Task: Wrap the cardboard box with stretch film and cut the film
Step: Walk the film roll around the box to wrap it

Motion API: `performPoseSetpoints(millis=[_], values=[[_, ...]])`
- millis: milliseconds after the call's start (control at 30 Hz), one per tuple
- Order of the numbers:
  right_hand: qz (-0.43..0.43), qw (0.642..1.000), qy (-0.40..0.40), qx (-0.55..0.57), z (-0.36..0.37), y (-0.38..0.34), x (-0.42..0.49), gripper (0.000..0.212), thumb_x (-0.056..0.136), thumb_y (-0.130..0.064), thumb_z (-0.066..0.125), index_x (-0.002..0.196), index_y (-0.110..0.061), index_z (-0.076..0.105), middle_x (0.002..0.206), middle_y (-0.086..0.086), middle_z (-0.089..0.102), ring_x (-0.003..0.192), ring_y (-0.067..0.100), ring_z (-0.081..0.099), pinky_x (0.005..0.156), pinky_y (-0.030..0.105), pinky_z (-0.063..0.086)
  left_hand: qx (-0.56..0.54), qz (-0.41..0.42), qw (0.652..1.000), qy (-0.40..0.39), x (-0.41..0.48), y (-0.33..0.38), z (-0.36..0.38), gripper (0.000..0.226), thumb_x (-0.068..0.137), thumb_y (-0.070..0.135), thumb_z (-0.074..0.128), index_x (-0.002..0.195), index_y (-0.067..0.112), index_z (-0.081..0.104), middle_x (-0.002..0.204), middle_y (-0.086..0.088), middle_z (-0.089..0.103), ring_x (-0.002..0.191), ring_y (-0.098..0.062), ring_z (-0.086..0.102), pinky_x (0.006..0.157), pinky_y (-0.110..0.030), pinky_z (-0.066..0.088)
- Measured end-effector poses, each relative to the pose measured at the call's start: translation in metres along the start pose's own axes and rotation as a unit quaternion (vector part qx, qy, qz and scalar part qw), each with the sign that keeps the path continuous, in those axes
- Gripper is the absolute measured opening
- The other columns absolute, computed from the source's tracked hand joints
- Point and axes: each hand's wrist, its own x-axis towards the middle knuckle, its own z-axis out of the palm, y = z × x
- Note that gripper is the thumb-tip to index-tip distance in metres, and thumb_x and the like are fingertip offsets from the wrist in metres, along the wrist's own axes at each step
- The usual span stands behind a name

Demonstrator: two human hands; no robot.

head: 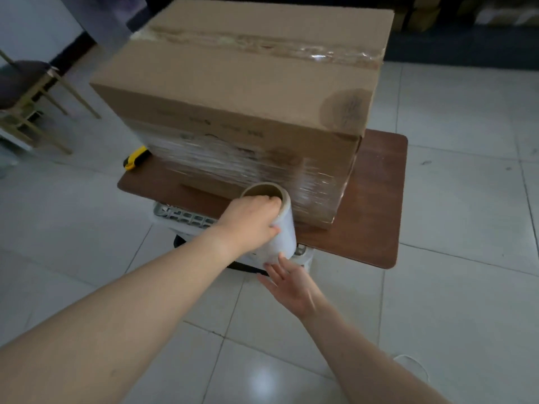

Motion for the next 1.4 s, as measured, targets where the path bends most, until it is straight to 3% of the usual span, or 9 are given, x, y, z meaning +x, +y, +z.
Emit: performPoseSetpoints(millis=[133, 267, 533, 700, 933, 1067, 1133, 1267, 1400], values=[[-0.027, 0.999, 0.005, -0.038, 0.003, 0.011, 0.009, 0.042, 0.095, -0.019, 0.058, 0.133, -0.006, 0.047, 0.139, 0.010, 0.048, 0.138, 0.025, 0.036, 0.096, 0.044, 0.049, -0.010, 0.048, 0.998, 0.033, -0.008, -0.023, 0.007, 0.020, 0.090, 0.036, 0.055, 0.096, 0.019, 0.047, 0.092, 0.003, 0.057, 0.080, -0.017, 0.056, 0.056, -0.028, 0.032], [-0.056, 0.997, 0.018, 0.042, 0.008, 0.005, 0.010, 0.030, 0.097, -0.017, 0.049, 0.121, -0.002, 0.056, 0.119, 0.015, 0.066, 0.118, 0.030, 0.057, 0.105, 0.048, 0.042, -0.014, 0.091, 0.994, 0.058, -0.012, -0.037, 0.010, 0.016, 0.089, 0.033, 0.053, 0.092, 0.020, 0.043, 0.086, 0.005, 0.051, 0.075, -0.015, 0.051, 0.054, -0.028, 0.032], [-0.042, 0.993, 0.072, 0.086, 0.027, 0.013, 0.025, 0.038, 0.103, -0.025, 0.041, 0.132, -0.001, 0.048, 0.125, 0.020, 0.058, 0.112, 0.033, 0.058, 0.087, 0.047, 0.052, -0.014, 0.102, 0.994, 0.022, -0.011, -0.050, 0.005, 0.021, 0.085, 0.030, 0.057, 0.081, 0.023, 0.038, 0.073, 0.009, 0.042, 0.060, -0.009, 0.039, 0.045, -0.025, 0.027], [-0.041, 0.991, 0.082, 0.100, 0.038, 0.018, 0.031, 0.037, 0.103, -0.020, 0.037, 0.131, 0.002, 0.046, 0.126, 0.021, 0.057, 0.120, 0.036, 0.052, 0.103, 0.047, 0.042, 0.000, 0.092, 0.996, 0.009, -0.005, -0.053, 0.007, 0.030, 0.086, 0.047, 0.055, 0.076, 0.021, 0.044, 0.069, 0.006, 0.051, 0.060, -0.013, 0.049, 0.047, -0.028, 0.034], [-0.023, 0.993, 0.081, 0.089, 0.059, 0.040, 0.053, 0.038, 0.101, -0.011, 0.035, 0.134, 0.006, 0.044, 0.140, 0.023, 0.048, 0.133, 0.035, 0.042, 0.112, 0.048, 0.032, 0.040, 0.155, 0.985, 0.066, -0.009, -0.085, 0.010, 0.015, 0.082, 0.027, 0.059, 0.085, 0.018, 0.048, 0.082, 0.003, 0.056, 0.078, -0.017, 0.054, 0.067, -0.025, 0.030], [-0.047, 0.991, 0.084, 0.091, 0.080, 0.063, 0.073, 0.041, 0.103, -0.011, 0.030, 0.141, 0.000, 0.040, 0.146, 0.017, 0.044, 0.137, 0.028, 0.038, 0.105, 0.048, 0.035, 0.052, 0.203, 0.974, 0.085, -0.014, -0.118, 0.016, 0.035, 0.056, 0.010, 0.077, 0.086, 0.012, 0.059, 0.077, -0.004, 0.063, 0.071, -0.023, 0.059, 0.062, -0.030, 0.043], [-0.060, 0.988, 0.086, 0.111, 0.096, 0.077, 0.084, 0.042, 0.104, -0.012, 0.027, 0.143, -0.005, 0.039, 0.146, 0.015, 0.045, 0.136, 0.027, 0.040, 0.101, 0.048, 0.037, 0.060, 0.217, 0.973, 0.050, -0.015, -0.131, 0.010, 0.039, 0.064, 0.010, 0.073, 0.099, 0.013, 0.057, 0.091, -0.003, 0.062, 0.086, -0.024, 0.059, 0.070, -0.031, 0.042], [-0.105, 0.983, 0.072, 0.136, 0.129, 0.098, 0.100, 0.036, 0.100, -0.005, 0.038, 0.133, -0.011, 0.052, 0.125, 0.013, 0.064, 0.118, 0.028, 0.057, 0.091, 0.045, 0.050, 0.021, 0.202, 0.979, -0.018, -0.010, -0.136, 0.003, 0.032, 0.082, 0.037, 0.059, 0.105, 0.018, 0.047, 0.103, 0.002, 0.057, 0.099, -0.017, 0.052, 0.069, -0.027, 0.036], [-0.141, 0.974, 0.063, 0.165, 0.145, 0.108, 0.103, 0.037, 0.098, -0.003, 0.041, 0.133, -0.010, 0.052, 0.083, 0.008, 0.071, 0.075, 0.019, 0.067, 0.081, 0.041, 0.054, 0.031, 0.254, 0.967, 0.015, -0.008, -0.147, 0.006, 0.023, 0.094, 0.030, 0.051, 0.109, 0.012, 0.051, 0.105, -0.004, 0.061, 0.095, -0.020, 0.054, 0.064, -0.030, 0.039]])
